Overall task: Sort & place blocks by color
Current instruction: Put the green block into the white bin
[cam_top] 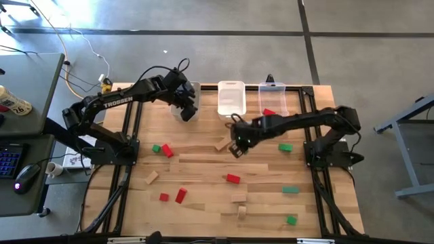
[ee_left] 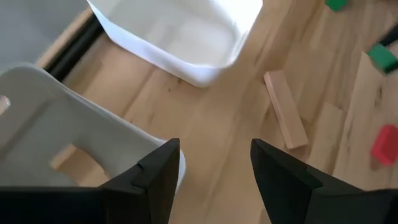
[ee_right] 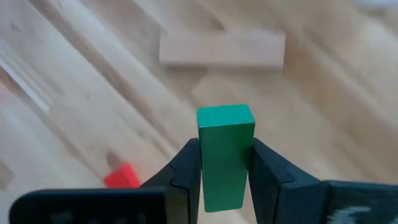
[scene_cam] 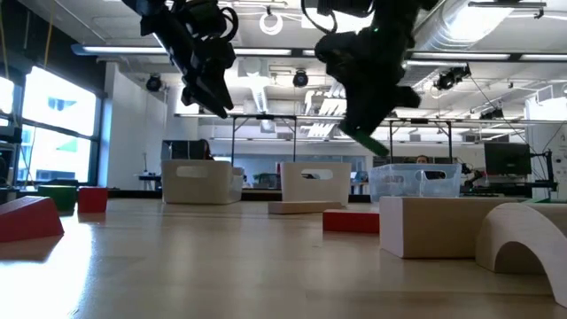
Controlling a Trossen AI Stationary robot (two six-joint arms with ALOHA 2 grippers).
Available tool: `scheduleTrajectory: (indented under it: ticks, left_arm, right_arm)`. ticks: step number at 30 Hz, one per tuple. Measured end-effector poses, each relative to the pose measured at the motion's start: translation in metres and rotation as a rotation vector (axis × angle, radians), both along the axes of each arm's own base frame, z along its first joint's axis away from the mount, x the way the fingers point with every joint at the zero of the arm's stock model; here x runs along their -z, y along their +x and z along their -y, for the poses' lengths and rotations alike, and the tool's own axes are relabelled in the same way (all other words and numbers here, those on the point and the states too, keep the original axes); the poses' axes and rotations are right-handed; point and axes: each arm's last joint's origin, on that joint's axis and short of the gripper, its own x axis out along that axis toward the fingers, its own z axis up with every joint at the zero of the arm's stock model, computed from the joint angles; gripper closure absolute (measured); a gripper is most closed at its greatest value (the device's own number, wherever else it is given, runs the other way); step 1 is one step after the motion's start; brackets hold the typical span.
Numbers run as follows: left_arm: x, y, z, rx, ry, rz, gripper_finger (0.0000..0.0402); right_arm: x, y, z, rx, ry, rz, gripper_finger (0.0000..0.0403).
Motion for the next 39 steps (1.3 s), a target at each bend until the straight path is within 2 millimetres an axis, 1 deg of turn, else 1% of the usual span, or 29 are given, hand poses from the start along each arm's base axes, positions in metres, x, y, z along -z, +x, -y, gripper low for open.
scheduleTrajectory:
  ticks: [10,19,24,29,33,36,39]
  left_arm:
    - [0.004,0.003,0.015,0.001,-0.080,-0.052,0.0216]
    - [0.007,0.008,0.029,0.022,-0.127,-0.091,0.0216]
    - [0.008,0.010,0.036,0.022,-0.152,-0.104,0.0216]
    - [0.008,0.013,0.041,0.025,-0.162,-0.104,0.0216]
    - [0.008,0.014,0.044,0.016,-0.174,-0.103,0.0216]
    - [0.008,0.016,0.047,0.006,-0.186,-0.101,0.0216]
    - [0.008,0.016,0.049,-0.011,-0.206,-0.106,0.0216]
  right_arm:
    - [-0.008,0.010,0.060,-0.059,-0.072,0.175,0.0327]
    - [-0.016,0.007,0.110,-0.014,-0.178,0.273,0.0327]
    - [-0.020,0.003,0.134,0.027,-0.281,0.303,0.0327]
    - [-0.025,-0.001,0.152,0.029,-0.400,0.312,0.0327]
    - [-0.026,-0.002,0.160,0.015,-0.478,0.290,0.0327]
    - [-0.020,-0.001,0.164,-0.017,-0.495,0.262,0.0327]
    - [-0.008,0.004,0.166,-0.038,-0.485,0.229,0.0327]
